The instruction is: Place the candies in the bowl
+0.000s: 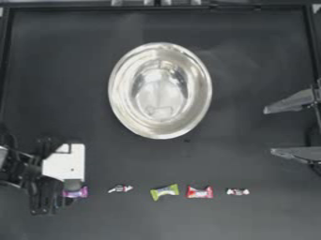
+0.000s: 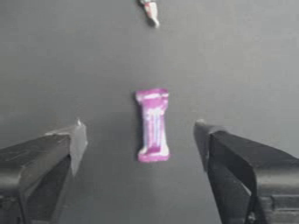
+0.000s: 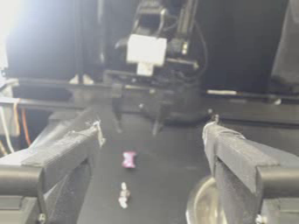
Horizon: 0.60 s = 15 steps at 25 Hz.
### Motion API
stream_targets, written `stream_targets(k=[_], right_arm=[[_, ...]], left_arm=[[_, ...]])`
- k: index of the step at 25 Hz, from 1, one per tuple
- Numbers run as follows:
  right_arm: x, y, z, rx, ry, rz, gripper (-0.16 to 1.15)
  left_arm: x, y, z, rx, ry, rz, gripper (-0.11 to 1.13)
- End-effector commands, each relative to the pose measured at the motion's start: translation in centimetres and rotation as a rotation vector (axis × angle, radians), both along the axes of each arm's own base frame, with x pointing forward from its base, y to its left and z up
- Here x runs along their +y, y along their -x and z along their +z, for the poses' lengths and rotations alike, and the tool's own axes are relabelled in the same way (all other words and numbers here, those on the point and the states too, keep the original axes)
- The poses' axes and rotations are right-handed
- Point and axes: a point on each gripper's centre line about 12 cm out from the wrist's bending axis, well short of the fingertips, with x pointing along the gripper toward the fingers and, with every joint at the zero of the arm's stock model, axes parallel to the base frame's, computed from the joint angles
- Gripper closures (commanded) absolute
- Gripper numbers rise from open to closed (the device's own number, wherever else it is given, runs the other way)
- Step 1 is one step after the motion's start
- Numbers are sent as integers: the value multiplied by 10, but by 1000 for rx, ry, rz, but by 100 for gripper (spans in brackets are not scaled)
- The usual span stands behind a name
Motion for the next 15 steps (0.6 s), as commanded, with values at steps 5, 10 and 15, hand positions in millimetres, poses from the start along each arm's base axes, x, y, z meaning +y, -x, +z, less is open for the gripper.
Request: stream_targets(k=[5, 10, 15], right_arm=[[0, -1, 3, -8, -6, -2, 0], [0, 2, 6, -25, -6, -2, 0], [0, 8, 5, -38, -6, -2, 0]], left_arm=[[-12, -14, -13, 58, 0, 14, 0], [-15, -13, -27, 107, 8, 58, 0], [-20, -13, -35, 127, 12, 69, 5]])
